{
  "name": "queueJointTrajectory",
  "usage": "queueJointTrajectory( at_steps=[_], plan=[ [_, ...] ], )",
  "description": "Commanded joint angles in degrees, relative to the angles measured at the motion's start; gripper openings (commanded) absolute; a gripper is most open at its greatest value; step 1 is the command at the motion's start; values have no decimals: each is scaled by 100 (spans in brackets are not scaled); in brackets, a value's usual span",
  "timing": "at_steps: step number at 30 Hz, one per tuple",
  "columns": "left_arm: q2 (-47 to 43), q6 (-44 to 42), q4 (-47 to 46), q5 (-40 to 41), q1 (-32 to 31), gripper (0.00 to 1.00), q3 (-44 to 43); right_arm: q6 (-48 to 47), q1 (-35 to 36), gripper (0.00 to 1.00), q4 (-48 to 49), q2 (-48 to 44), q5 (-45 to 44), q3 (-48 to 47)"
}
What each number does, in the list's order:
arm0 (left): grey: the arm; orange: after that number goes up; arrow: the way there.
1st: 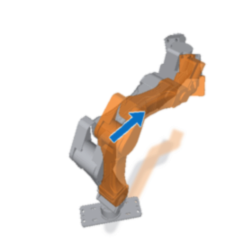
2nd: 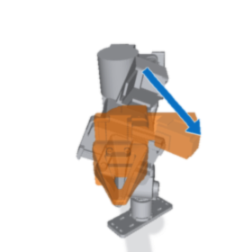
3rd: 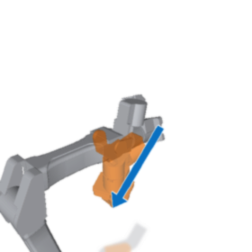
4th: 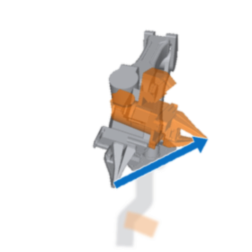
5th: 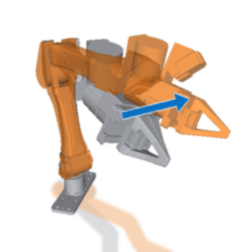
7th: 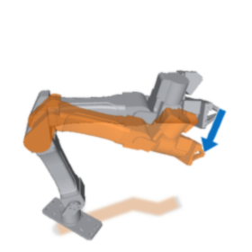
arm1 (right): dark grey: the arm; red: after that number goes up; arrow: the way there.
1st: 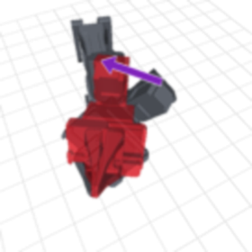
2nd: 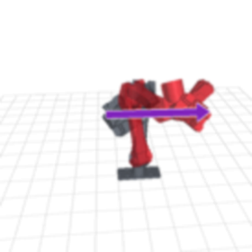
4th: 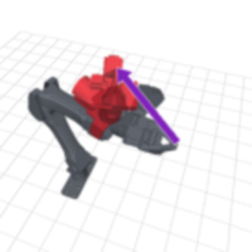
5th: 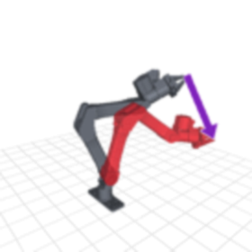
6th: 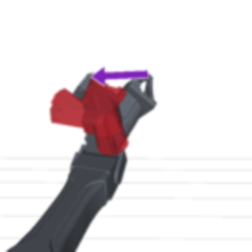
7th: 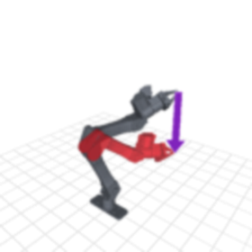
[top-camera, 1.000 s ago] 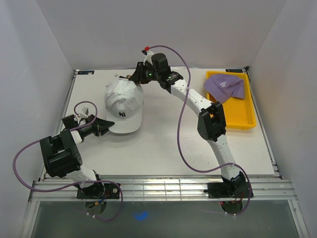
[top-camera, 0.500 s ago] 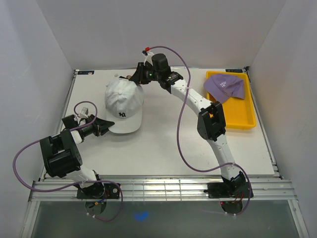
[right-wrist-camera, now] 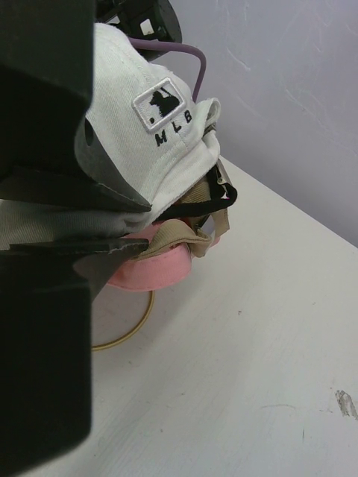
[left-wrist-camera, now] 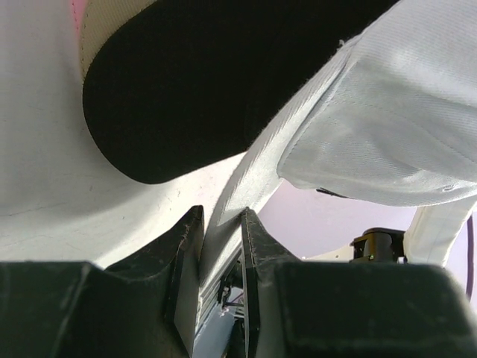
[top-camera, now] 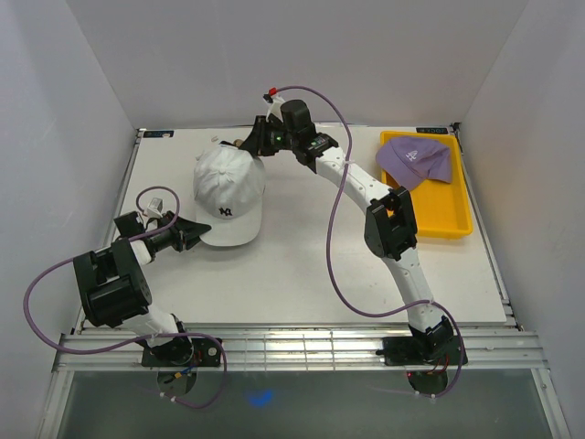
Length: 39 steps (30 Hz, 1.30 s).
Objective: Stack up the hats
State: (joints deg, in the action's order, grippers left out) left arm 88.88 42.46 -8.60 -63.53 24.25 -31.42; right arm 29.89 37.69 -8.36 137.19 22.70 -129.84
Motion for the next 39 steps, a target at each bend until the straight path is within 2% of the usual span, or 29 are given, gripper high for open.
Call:
queueJointTrajectory(
  at_steps=[1, 9, 14, 18, 35, 39],
  plan=[
    [253, -378, 816, 1518, 133, 0, 162, -510, 28, 24, -1880, 775, -494, 653],
    [165, -343, 1045, 2089, 168, 0, 224, -510, 28, 23, -1783, 669, -459, 899],
    [165, -291, 1001, 2169, 168, 0, 338, -545, 28, 23, -1792, 599, -459, 952],
    [103, -343, 1106, 2327, 168, 6, 312, -554, 28, 22, -1730, 494, -442, 1066],
    [-187, -343, 1431, 2775, 177, 48, 197, -554, 63, 22, -1809, 177, -486, 1136],
    [-301, -343, 1431, 2793, 177, 54, 224, -563, 63, 22, -1818, 142, -494, 1128]
  ],
)
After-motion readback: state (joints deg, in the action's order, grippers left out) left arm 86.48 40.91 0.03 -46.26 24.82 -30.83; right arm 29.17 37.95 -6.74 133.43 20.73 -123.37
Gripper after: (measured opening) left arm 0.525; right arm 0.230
